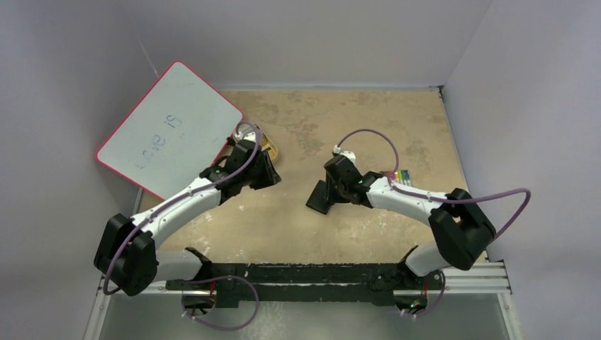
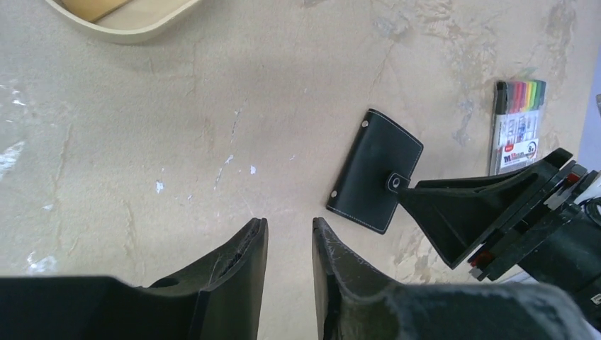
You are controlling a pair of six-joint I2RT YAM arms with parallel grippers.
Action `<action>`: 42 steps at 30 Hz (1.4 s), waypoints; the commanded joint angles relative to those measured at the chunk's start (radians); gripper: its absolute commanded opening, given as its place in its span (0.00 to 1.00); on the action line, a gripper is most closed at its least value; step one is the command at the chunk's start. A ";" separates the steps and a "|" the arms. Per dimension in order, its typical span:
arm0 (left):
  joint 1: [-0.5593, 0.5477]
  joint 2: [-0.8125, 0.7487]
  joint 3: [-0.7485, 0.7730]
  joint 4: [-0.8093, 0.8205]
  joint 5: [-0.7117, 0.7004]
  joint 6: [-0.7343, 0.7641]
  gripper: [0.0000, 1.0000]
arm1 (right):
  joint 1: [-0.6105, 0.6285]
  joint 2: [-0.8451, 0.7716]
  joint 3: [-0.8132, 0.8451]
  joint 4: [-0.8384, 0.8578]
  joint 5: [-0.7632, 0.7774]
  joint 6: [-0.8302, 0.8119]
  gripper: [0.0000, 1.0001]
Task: Put the credit cards into the card holder
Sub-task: Close the card holder at the center of the board, then reset both arms
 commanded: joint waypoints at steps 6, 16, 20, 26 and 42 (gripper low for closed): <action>0.001 -0.174 0.253 -0.221 -0.140 0.118 0.50 | 0.007 -0.280 0.117 -0.026 -0.011 -0.054 0.69; 0.001 -0.408 0.408 -0.322 -0.364 0.150 0.63 | 0.006 -0.516 0.318 -0.166 0.098 -0.092 0.99; 0.001 -0.477 0.405 -0.327 -0.379 0.126 0.65 | 0.007 -0.550 0.364 -0.207 0.118 -0.079 0.99; 0.001 -0.537 0.287 -0.284 -0.337 0.066 0.68 | 0.006 -0.587 0.265 -0.123 0.050 0.026 0.99; 0.001 -0.529 0.221 -0.248 -0.273 0.036 0.72 | 0.007 -0.579 0.257 -0.120 0.023 0.017 0.99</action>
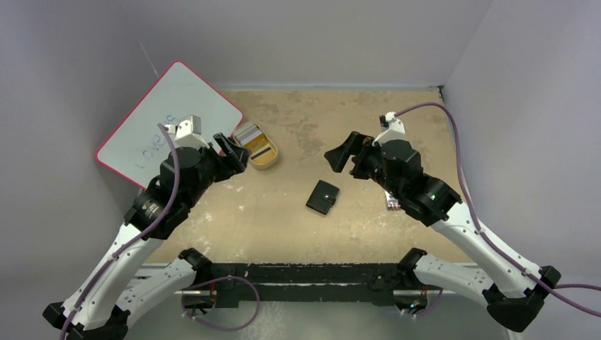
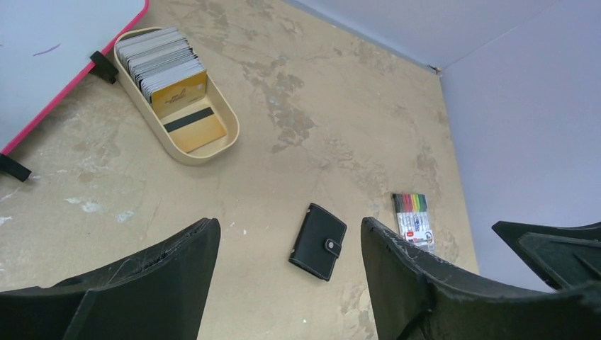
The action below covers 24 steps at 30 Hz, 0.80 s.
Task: Put the credit cards into the card holder
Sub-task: Reset both arms
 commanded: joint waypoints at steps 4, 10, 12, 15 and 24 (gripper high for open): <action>0.001 0.003 0.033 0.032 -0.015 0.008 0.73 | 0.005 -0.013 0.019 0.050 -0.011 -0.011 0.99; 0.001 -0.027 0.036 0.038 -0.077 0.022 0.75 | 0.005 -0.010 0.026 0.037 -0.002 -0.029 0.99; 0.001 -0.028 0.050 0.034 -0.096 0.031 0.75 | 0.004 -0.011 0.028 0.035 0.006 -0.040 0.99; 0.001 -0.013 0.086 0.025 -0.113 0.054 0.76 | 0.005 -0.010 0.053 0.036 0.010 -0.075 0.99; 0.001 0.014 0.144 0.047 -0.089 0.073 0.77 | 0.005 -0.025 0.130 0.010 0.031 -0.103 0.99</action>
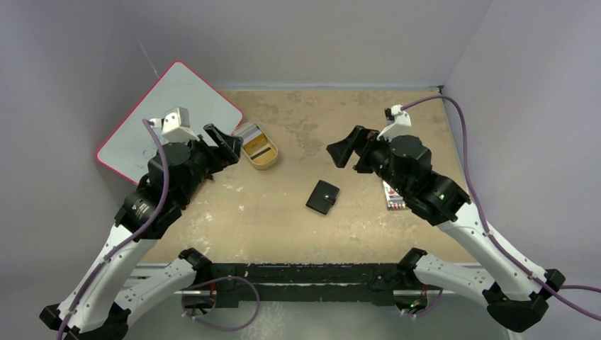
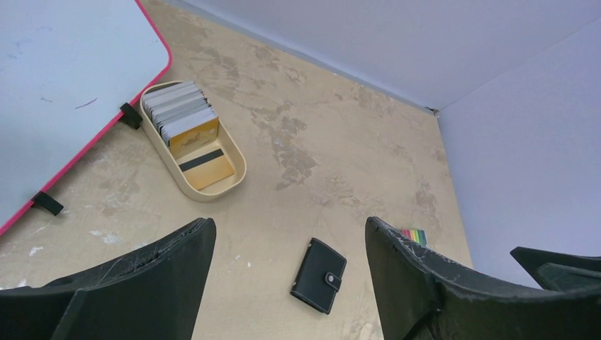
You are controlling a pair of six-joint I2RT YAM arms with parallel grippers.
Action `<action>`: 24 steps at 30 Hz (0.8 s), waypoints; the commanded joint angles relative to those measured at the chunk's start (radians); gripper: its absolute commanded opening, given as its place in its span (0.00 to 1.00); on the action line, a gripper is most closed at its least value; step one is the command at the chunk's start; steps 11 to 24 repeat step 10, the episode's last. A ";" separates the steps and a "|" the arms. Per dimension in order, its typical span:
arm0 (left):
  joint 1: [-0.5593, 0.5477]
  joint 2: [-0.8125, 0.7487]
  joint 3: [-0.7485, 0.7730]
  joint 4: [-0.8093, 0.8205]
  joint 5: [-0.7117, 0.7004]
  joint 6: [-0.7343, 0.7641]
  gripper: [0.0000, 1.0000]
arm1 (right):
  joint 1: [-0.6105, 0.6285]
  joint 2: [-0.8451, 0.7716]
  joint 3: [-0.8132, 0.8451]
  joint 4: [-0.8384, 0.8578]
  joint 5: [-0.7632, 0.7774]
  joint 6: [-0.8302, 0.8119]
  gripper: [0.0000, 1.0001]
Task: Put the credit cards into the card holder
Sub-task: Reset both arms
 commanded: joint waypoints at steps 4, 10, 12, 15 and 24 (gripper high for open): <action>0.001 0.005 0.045 0.054 0.008 0.027 0.77 | 0.004 -0.040 0.055 0.024 0.032 -0.030 0.99; 0.001 -0.003 0.015 0.051 0.013 0.016 0.78 | 0.005 -0.092 -0.003 0.063 0.030 -0.013 0.99; 0.001 -0.003 0.015 0.051 0.013 0.016 0.78 | 0.005 -0.092 -0.003 0.063 0.030 -0.013 0.99; 0.001 -0.003 0.015 0.051 0.013 0.016 0.78 | 0.005 -0.092 -0.003 0.063 0.030 -0.013 0.99; 0.001 -0.003 0.015 0.051 0.013 0.016 0.78 | 0.005 -0.092 -0.003 0.063 0.030 -0.013 0.99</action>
